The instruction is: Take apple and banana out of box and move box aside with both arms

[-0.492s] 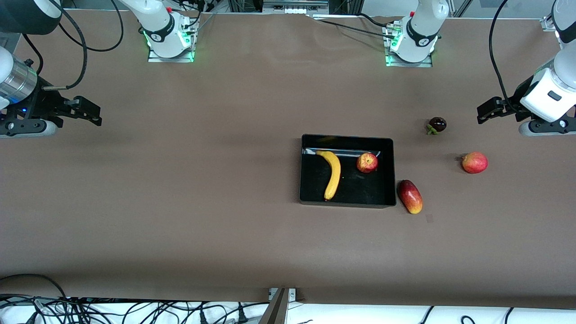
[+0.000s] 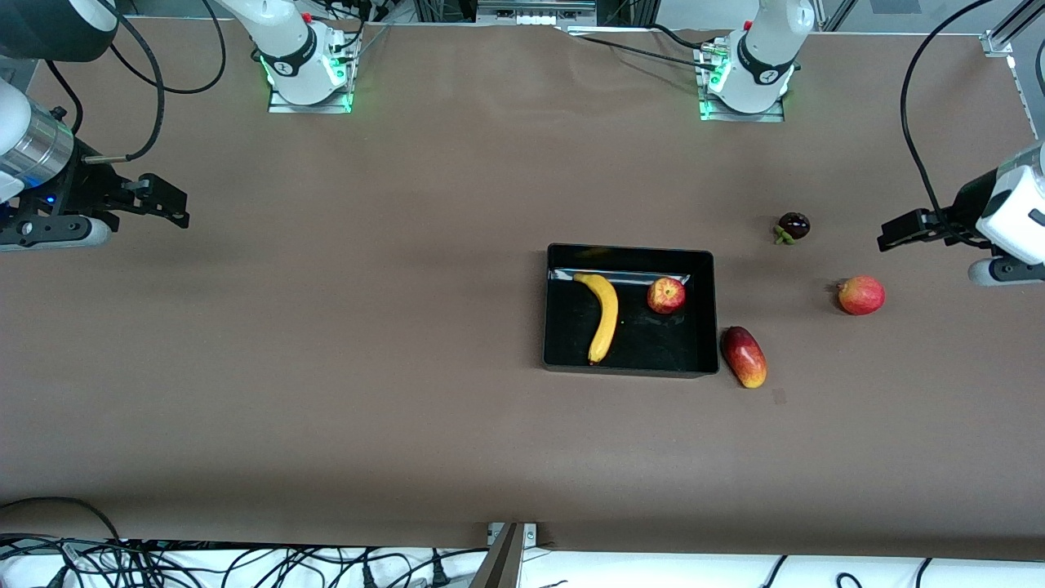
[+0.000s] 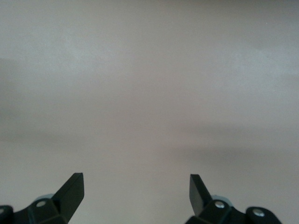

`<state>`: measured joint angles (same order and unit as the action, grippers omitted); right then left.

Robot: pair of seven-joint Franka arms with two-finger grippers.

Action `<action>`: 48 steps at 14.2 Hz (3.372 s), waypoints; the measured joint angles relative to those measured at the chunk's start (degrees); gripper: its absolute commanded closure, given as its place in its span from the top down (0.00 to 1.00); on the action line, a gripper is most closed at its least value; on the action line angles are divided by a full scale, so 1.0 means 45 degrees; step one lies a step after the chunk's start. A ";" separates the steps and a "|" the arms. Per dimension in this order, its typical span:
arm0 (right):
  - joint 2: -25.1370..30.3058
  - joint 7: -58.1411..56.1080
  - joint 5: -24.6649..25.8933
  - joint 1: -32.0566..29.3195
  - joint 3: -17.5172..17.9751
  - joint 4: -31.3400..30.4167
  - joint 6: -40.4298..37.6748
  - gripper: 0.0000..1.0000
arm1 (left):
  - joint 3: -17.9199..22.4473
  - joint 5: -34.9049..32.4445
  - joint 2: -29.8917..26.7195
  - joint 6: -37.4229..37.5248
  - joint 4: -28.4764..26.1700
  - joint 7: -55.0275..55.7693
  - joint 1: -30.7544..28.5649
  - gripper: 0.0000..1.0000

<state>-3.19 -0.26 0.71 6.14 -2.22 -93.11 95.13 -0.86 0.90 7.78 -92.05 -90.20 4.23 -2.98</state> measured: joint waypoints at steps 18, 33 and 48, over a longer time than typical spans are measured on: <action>0.0000 0.0000 0.0000 0.0004 0.0035 0.0001 0.0003 1.00 | -0.2228 -0.1079 0.0047 0.0241 0.0097 0.3039 0.0430 1.00; 0.0000 0.0000 -0.0001 0.0004 0.0041 0.0009 0.0005 1.00 | -0.2368 -0.0526 0.2813 -0.1179 0.0029 -0.0005 -0.0455 1.00; 0.0000 0.0000 -0.0001 -0.0001 0.0037 0.0011 0.0020 1.00 | -0.2529 -0.2090 0.4746 -0.6270 -0.2657 0.3491 0.4138 1.00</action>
<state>-3.19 -0.26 0.71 6.14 -2.05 -93.05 95.23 -12.24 -8.50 29.13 -120.26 -102.16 19.94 15.64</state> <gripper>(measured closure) 0.000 0.000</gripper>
